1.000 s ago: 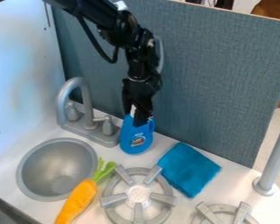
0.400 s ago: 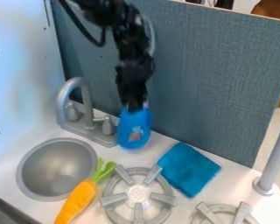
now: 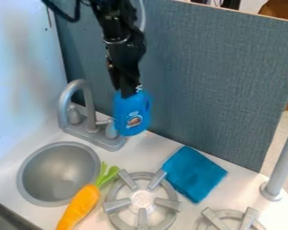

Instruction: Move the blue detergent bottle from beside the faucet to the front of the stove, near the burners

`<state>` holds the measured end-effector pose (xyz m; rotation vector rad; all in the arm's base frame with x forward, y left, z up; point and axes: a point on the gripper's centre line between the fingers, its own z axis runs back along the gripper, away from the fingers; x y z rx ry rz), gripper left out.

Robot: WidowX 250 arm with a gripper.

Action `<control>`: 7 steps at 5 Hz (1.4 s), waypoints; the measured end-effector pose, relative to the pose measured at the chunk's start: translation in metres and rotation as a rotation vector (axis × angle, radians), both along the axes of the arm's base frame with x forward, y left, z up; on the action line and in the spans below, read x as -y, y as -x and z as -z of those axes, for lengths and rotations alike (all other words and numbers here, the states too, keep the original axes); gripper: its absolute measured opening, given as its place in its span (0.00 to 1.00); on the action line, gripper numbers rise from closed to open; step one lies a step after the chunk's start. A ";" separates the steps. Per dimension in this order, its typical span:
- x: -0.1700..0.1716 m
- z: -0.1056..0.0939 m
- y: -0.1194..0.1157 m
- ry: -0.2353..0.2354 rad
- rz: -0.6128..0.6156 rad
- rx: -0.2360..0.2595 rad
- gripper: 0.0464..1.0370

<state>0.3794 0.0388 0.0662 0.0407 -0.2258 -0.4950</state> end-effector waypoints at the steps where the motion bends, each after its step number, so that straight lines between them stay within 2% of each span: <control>1: 0.007 -0.005 0.015 0.030 0.024 -0.003 0.44; 2: 0.026 0.000 0.033 0.062 0.066 -0.022 0.44; 3: 0.077 0.018 0.043 0.079 0.085 -0.015 0.44; 4: 0.109 0.035 0.059 0.100 -0.040 -0.017 0.44; 5: 0.120 0.052 0.075 0.155 -0.183 -0.009 0.44; 6: 0.134 0.046 0.086 0.237 -0.316 0.041 0.44; 7: 0.144 0.046 0.102 0.308 -0.410 0.024 0.44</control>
